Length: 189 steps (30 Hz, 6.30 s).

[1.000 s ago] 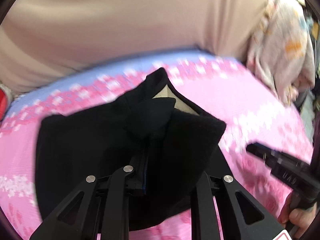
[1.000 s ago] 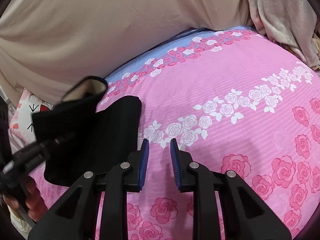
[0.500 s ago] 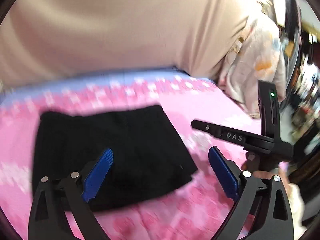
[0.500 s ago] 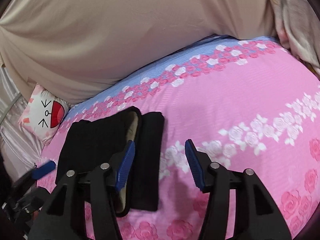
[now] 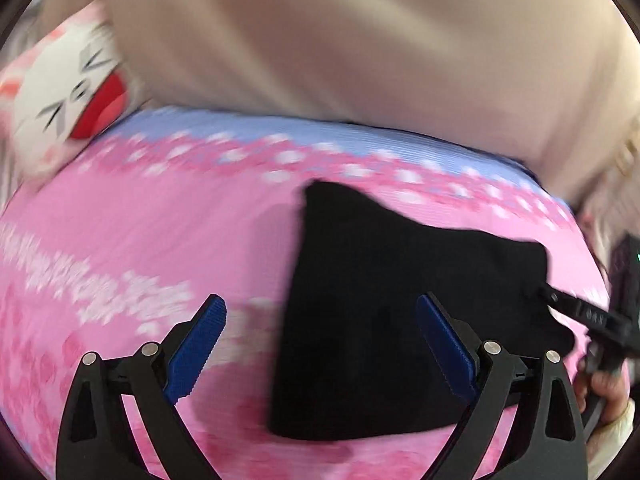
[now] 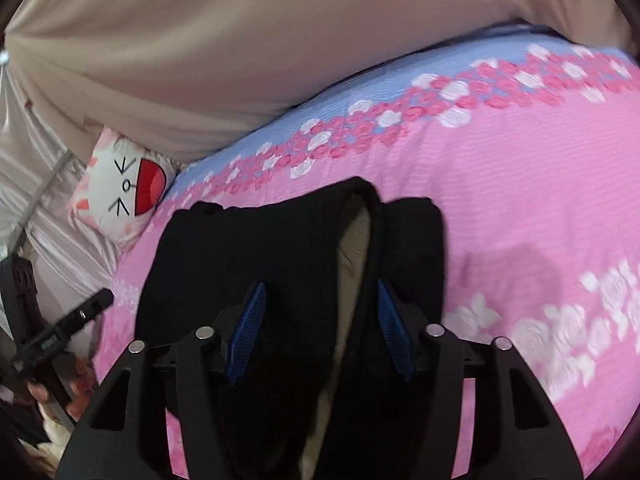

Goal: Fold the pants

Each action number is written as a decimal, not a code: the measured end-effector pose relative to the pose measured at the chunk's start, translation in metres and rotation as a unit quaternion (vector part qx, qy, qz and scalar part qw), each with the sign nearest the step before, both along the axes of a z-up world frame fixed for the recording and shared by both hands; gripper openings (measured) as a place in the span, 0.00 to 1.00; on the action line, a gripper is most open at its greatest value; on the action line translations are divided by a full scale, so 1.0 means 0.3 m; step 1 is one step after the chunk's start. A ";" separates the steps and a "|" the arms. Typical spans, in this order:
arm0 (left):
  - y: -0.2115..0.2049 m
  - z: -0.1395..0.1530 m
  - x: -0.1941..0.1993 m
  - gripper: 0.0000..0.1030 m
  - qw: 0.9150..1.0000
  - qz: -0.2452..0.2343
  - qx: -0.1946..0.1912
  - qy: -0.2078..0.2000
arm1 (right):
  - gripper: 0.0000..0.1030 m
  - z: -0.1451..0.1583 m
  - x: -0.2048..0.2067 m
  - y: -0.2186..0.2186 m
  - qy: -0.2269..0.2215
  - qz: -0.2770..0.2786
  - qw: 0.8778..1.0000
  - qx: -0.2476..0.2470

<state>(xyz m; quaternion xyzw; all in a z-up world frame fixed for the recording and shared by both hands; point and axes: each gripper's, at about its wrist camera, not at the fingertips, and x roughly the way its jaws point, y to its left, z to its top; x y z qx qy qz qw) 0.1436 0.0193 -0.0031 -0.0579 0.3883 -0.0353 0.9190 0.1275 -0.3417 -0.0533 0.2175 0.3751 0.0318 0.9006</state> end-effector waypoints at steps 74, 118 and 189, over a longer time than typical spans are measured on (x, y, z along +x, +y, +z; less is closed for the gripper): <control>-0.127 -0.118 0.114 0.95 0.991 -0.033 0.126 0.001 | 0.30 0.209 -0.174 0.024 -0.036 -0.085 0.988 -0.121; -0.042 -0.181 0.143 0.95 0.997 -0.029 0.064 0.035 | 0.22 0.000 0.423 0.305 0.067 0.061 0.985 -0.144; 0.145 -0.132 -0.102 0.95 0.996 0.013 0.012 0.085 | 0.51 0.047 -0.458 0.092 0.018 -0.102 0.988 -0.113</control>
